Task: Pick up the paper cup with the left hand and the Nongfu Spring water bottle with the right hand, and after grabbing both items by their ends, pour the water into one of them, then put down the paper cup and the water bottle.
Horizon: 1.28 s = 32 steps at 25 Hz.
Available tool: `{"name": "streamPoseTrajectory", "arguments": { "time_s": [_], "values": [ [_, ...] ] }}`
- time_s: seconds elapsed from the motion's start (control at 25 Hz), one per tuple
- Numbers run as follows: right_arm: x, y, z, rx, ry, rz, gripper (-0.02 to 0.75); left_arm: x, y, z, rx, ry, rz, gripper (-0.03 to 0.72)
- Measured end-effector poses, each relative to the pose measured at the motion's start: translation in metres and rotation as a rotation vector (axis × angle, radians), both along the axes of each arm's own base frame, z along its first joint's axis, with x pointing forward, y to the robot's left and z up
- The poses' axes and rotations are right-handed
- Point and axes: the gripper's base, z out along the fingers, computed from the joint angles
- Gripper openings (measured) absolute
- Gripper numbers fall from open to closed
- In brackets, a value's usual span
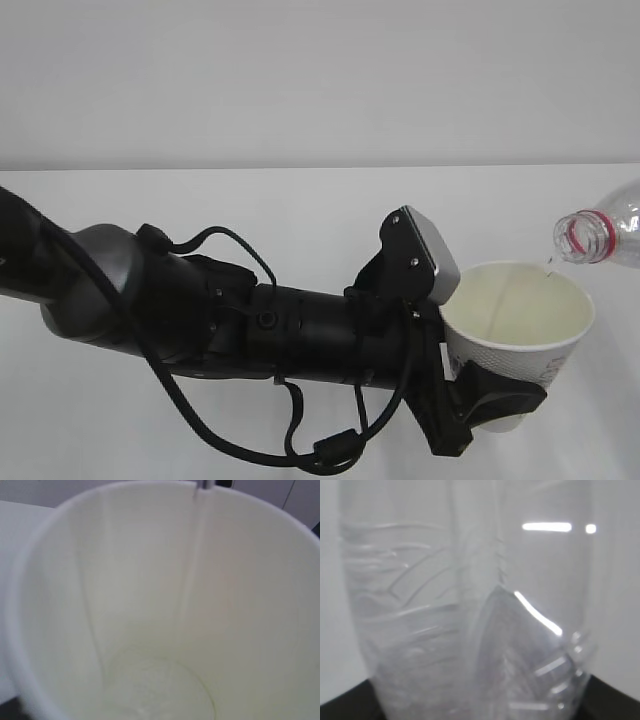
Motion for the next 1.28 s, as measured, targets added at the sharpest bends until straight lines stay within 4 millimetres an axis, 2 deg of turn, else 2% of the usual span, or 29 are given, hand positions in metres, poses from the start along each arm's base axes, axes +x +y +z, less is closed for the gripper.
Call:
{"name": "streamPoseTrajectory", "arguments": {
  "time_s": [1.28],
  "values": [
    [0.0, -0.0002, 0.0002, -0.011, -0.003, -0.001, 0.438, -0.0001, 0.0001, -0.0002, 0.003, -0.001, -0.002, 0.51]
  ]
}}
